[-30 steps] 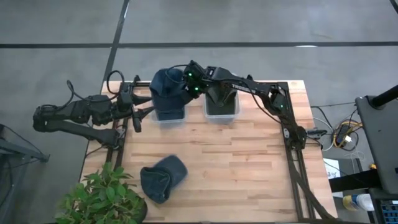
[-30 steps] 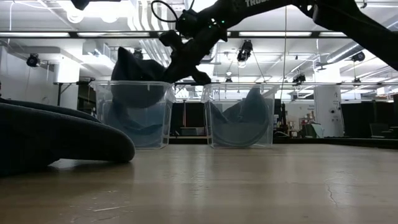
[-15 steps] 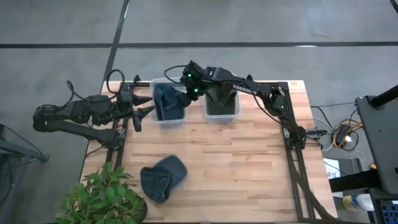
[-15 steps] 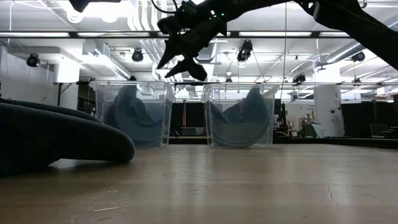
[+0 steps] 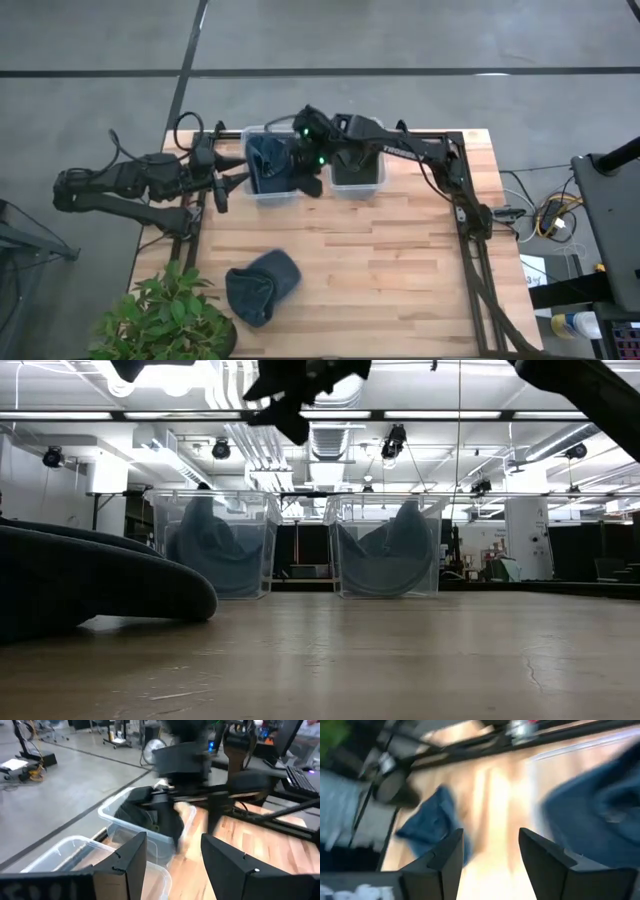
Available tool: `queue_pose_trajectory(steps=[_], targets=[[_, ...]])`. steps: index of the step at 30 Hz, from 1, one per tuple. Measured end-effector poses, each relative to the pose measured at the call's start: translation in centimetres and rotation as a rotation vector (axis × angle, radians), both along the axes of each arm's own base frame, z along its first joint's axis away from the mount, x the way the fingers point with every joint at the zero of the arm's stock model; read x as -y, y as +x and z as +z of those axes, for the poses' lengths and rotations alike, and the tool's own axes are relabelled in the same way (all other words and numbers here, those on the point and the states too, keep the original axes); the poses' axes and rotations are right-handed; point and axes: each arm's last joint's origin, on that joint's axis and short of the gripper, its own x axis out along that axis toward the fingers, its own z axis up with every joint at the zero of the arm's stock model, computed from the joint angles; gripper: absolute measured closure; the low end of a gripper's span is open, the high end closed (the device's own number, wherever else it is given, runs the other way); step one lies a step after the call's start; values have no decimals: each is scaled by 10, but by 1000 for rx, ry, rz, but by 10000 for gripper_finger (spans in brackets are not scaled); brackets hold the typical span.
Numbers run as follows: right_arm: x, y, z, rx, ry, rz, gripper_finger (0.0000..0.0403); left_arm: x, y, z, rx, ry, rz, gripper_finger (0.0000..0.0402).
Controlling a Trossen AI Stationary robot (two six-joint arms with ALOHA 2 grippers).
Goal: Pick & Place hat
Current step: Put the blue cap into the left transparent bin
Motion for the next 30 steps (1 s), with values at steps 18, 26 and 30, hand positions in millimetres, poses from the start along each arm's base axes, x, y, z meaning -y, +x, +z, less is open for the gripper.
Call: queue_pose_trajectory(steps=[18, 26, 30], targets=[[-150, 11, -31, 31, -254, 447, 257, 1, 8, -6, -57, -3, -4, 221], [-168, 22, -61, 114, -451, 413, 253, 1, 8, -6, -61, -6, -2, 221], [-169, 29, -82, 177, -516, 382, 231, 1, 8, -7, -69, -5, -3, 221]])
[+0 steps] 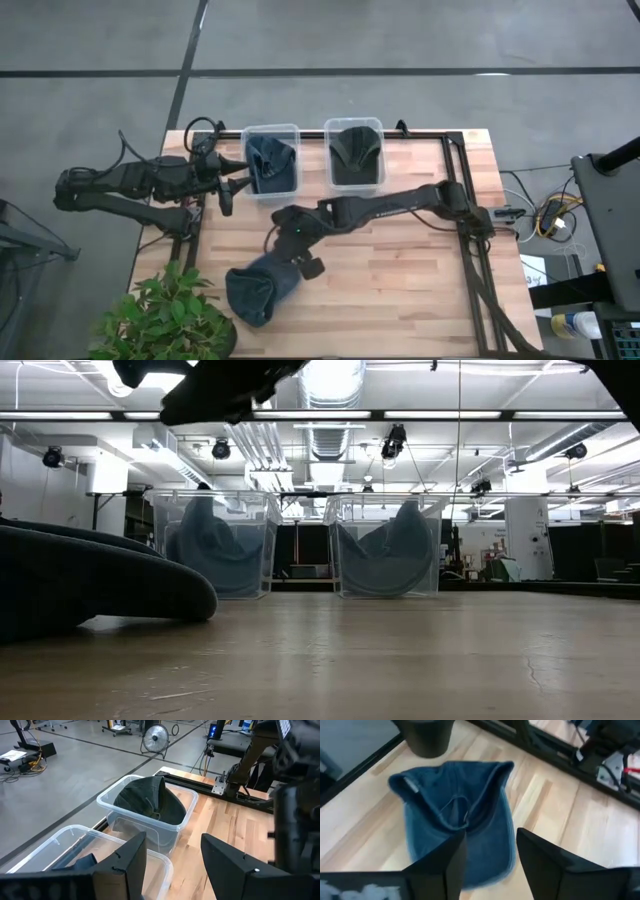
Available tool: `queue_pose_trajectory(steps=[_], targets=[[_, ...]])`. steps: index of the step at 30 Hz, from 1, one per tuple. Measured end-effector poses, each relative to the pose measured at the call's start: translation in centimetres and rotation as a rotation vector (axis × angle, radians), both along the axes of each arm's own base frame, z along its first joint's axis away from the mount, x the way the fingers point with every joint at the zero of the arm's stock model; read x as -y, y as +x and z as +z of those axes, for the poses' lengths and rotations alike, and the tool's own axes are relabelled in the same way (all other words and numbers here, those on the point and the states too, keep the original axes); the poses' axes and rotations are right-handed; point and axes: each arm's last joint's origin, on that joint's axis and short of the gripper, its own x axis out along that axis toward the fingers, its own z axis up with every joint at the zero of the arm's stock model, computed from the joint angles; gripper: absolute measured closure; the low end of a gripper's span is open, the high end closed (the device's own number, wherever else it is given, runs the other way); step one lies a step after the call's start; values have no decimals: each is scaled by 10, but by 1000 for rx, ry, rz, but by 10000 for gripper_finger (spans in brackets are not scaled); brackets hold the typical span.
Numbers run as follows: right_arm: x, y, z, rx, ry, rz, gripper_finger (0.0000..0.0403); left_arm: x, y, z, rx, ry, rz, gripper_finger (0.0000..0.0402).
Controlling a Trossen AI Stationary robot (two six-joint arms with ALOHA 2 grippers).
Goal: Pick & Place hat
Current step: Put the blue cap into the left transparent bin
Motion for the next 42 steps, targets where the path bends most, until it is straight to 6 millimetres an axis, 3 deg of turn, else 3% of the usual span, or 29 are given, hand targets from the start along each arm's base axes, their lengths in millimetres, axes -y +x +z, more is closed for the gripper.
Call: queue_pose_trajectory(steps=[12, 19, 23, 27, 34, 42], targets=[[20, 7, -41, 125, 34, -101, 169, 0, 7, -10, -45, 7, -1, 221], [30, -1, -60, -16, 86, -161, 172, 1, 7, -12, -53, 4, -6, 221], [13, -14, -74, -161, 77, -89, 178, 2, 8, -13, -54, -12, -56, 221], [-17, -25, -88, -204, 51, -17, 182, 2, 8, -12, -52, -11, -58, 221], [-49, -36, -101, -172, -146, -43, 181, 2, 9, -13, -53, -13, -51, 221], [-73, -39, -100, -102, -178, -3, 182, 2, 13, -15, -66, -24, -49, 221]])
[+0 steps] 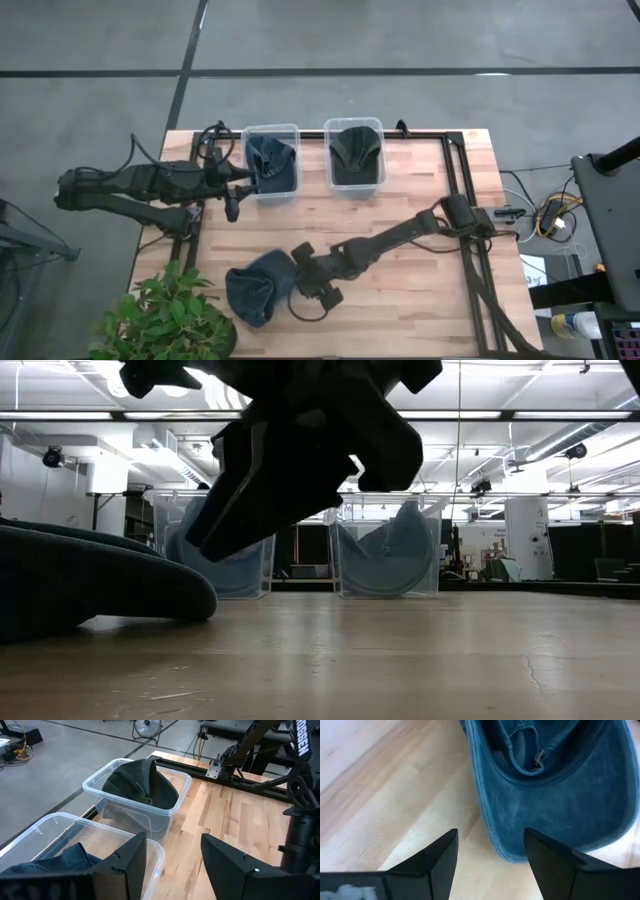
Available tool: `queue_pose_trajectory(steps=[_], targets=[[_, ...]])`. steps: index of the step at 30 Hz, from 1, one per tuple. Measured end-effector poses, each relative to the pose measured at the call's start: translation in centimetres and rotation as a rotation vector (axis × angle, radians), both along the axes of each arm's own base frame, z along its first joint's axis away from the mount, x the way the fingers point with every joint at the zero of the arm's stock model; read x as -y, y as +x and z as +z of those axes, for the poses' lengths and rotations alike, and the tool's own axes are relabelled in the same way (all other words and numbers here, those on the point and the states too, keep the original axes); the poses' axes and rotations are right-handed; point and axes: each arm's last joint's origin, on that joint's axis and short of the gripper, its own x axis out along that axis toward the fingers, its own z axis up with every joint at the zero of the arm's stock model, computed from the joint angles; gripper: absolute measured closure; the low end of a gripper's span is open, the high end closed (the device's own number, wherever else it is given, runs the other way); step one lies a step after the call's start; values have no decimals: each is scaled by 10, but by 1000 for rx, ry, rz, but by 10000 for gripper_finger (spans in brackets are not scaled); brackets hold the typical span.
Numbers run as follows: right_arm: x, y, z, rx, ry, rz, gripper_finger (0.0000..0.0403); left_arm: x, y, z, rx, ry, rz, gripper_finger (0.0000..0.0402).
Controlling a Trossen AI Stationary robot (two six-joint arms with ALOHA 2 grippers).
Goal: Pick & Place hat
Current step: Put the blue cap into the left transparent bin
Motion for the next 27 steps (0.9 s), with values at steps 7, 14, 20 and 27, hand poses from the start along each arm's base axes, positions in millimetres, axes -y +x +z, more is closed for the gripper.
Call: queue_pose_trajectory(steps=[7, 14, 20, 27], targets=[[-9, 3, -4, 45, 20, 0, 182, 0, 3, -2, -15, 6, -1, 221], [-8, 7, -18, 54, -33, -39, 187, 0, 5, -3, -25, 7, -2, 221], [-8, 8, -19, 57, 3, -92, 228, 0, 5, -3, -27, 17, -5, 221], [-9, 7, -20, 38, 15, -69, 336, 0, 5, -3, -26, 17, -3, 221]])
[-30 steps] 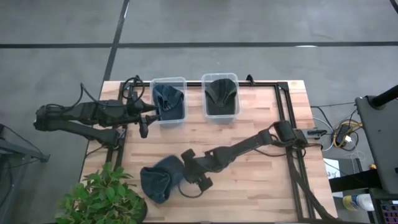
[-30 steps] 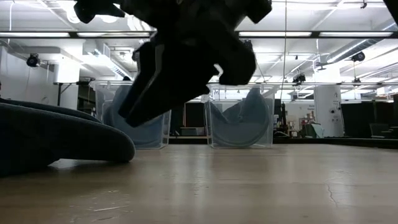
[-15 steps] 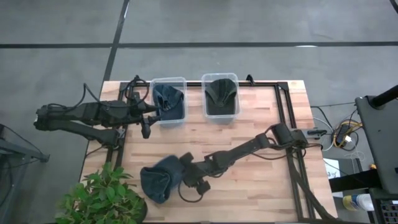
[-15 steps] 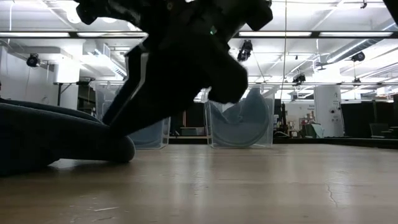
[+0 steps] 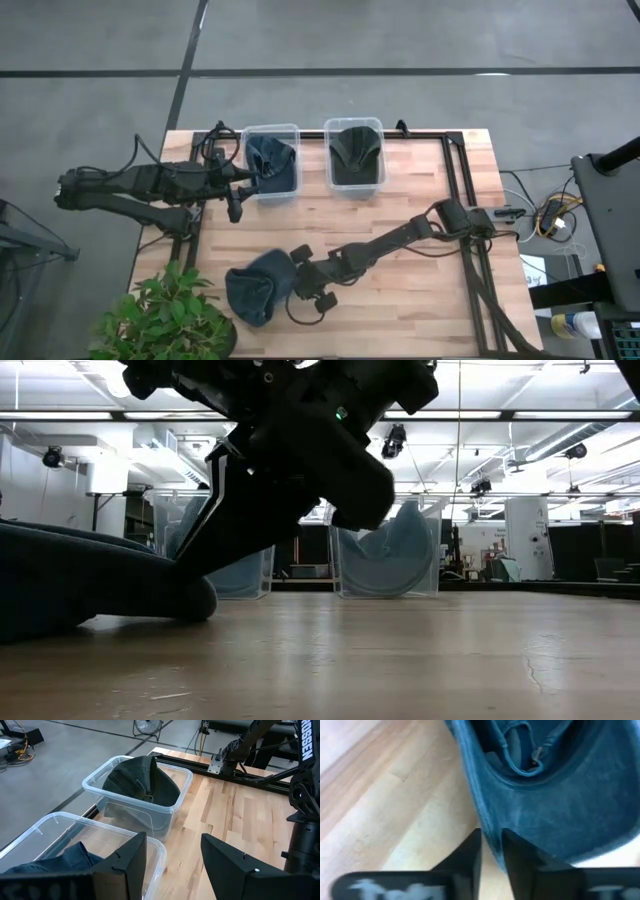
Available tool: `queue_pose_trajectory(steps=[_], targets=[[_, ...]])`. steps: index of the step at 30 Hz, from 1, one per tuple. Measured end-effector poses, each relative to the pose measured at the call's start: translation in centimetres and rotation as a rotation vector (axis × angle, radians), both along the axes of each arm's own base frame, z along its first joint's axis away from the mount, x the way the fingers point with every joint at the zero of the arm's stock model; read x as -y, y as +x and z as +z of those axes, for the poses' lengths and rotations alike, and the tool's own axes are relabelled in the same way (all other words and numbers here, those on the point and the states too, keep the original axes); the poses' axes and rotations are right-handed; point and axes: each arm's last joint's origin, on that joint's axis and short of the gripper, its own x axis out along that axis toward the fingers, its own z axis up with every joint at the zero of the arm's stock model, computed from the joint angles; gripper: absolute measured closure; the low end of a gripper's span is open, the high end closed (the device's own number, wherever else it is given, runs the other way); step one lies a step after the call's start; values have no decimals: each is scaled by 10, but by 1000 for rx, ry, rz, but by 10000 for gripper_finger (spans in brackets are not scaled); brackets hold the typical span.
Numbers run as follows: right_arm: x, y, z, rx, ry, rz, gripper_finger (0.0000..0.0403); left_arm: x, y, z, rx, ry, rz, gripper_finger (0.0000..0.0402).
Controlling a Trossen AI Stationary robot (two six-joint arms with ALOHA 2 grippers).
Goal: Pick & Place hat
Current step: Put the blue cap into the left transparent bin
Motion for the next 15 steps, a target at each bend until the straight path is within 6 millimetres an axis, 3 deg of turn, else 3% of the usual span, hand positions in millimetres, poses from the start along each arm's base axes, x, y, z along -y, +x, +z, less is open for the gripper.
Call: queue_pose_trajectory(steps=[5, 10, 15], targets=[[0, 0, -1, -1, 9, -32, 387, 0, 0, 0, 0, 0, 1, 221], [2, -1, 2, -15, 9, -130, 392, 0, 0, 0, 3, -5, 3, 221], [-5, -6, 25, -37, 65, -176, 393, 0, 0, 0, 8, -21, 7, 221]])
